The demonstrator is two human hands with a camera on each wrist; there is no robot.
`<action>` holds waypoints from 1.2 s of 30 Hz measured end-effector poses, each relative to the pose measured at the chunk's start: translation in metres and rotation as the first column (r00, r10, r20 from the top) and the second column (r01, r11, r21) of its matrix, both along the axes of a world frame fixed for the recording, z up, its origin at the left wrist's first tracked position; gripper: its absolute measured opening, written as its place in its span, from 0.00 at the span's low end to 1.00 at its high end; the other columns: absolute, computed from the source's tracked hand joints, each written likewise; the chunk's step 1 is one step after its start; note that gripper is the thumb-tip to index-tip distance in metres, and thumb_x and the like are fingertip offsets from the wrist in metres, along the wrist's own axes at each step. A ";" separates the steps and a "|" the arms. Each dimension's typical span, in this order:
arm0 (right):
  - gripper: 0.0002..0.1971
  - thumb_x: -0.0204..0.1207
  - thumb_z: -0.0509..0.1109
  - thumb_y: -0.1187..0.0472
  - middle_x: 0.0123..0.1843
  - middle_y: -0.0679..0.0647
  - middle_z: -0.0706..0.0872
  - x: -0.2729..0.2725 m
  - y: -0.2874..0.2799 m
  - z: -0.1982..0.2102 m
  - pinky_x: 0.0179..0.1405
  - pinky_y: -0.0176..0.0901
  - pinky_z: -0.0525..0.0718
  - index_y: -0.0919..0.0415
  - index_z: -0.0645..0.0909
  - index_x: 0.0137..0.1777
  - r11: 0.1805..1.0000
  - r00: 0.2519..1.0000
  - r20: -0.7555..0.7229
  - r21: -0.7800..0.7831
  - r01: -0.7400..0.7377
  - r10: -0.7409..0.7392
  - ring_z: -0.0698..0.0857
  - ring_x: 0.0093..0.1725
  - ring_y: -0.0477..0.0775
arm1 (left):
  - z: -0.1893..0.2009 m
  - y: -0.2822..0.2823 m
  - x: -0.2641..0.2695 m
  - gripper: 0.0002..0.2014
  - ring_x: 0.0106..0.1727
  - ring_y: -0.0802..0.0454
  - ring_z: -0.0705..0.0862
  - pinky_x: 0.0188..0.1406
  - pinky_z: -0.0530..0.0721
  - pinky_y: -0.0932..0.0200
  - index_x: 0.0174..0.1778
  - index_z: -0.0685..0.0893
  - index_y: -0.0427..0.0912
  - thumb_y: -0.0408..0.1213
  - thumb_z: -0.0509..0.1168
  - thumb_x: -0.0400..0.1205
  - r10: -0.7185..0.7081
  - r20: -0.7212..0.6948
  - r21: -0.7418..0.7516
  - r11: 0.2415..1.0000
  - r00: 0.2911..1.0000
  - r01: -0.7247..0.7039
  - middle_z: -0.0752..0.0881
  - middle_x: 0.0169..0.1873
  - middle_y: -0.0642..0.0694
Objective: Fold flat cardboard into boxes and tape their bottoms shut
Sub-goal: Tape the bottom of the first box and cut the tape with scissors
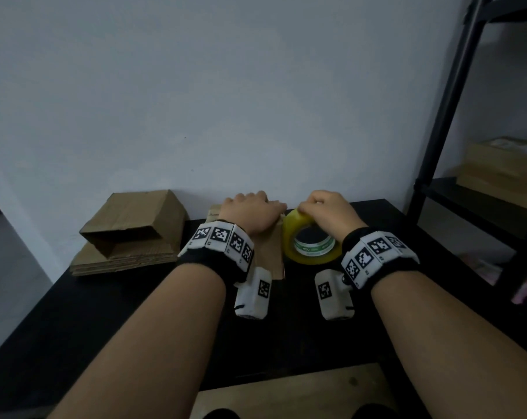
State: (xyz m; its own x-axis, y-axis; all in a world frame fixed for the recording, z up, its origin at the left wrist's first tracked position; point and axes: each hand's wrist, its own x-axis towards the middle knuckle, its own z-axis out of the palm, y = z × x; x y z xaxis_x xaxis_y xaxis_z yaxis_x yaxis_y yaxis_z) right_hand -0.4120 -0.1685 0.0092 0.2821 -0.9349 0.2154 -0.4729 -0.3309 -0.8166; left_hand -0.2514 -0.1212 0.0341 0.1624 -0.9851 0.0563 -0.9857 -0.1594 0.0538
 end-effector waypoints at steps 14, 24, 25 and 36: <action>0.35 0.64 0.71 0.30 0.54 0.57 0.85 -0.017 -0.004 -0.017 0.55 0.52 0.83 0.62 0.80 0.56 0.980 0.994 0.061 0.184 0.078 -0.090 0.85 0.52 0.56 | 0.000 0.000 -0.004 0.34 0.75 0.40 0.67 0.72 0.63 0.42 0.76 0.69 0.46 0.64 0.51 0.78 0.115 -0.070 0.031 0.993 0.991 -0.113 0.72 0.74 0.42; 0.32 0.60 0.69 0.30 0.52 0.59 0.83 -0.006 -0.004 -0.002 0.57 0.58 0.82 0.58 0.77 0.49 0.981 0.926 -0.326 -0.087 0.173 -0.192 0.80 0.56 0.64 | 0.003 0.007 -0.010 0.28 0.75 0.39 0.68 0.72 0.63 0.43 0.74 0.70 0.43 0.56 0.50 0.82 0.154 -0.077 -0.013 0.988 0.985 -0.155 0.72 0.73 0.40; 0.33 0.59 0.68 0.28 0.52 0.59 0.83 -0.008 -0.004 -0.001 0.57 0.59 0.82 0.58 0.76 0.49 0.986 0.936 -0.309 -0.059 0.156 -0.167 0.81 0.55 0.63 | 0.003 0.007 -0.010 0.29 0.75 0.39 0.68 0.72 0.63 0.42 0.74 0.70 0.43 0.56 0.51 0.81 0.168 -0.086 -0.010 0.985 0.982 -0.170 0.72 0.73 0.40; 0.19 0.78 0.70 0.48 0.65 0.60 0.77 -0.032 -0.002 -0.002 0.63 0.49 0.78 0.57 0.79 0.63 0.984 0.984 -0.063 -0.076 0.163 -0.168 0.79 0.63 0.59 | -0.001 0.004 -0.027 0.09 0.58 0.43 0.76 0.52 0.75 0.53 0.42 0.82 0.47 0.28 0.63 0.72 -0.090 -0.173 -0.406 0.914 0.981 0.012 0.83 0.49 0.45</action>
State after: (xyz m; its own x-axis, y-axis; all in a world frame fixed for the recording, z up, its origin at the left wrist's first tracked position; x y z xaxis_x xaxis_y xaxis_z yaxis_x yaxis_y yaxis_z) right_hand -0.4441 -0.1707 0.0070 0.1416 -0.9530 0.2678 -0.5804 -0.2991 -0.7574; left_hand -0.2785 -0.1174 0.0336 0.1580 -0.8924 0.4227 -0.9584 -0.0354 0.2834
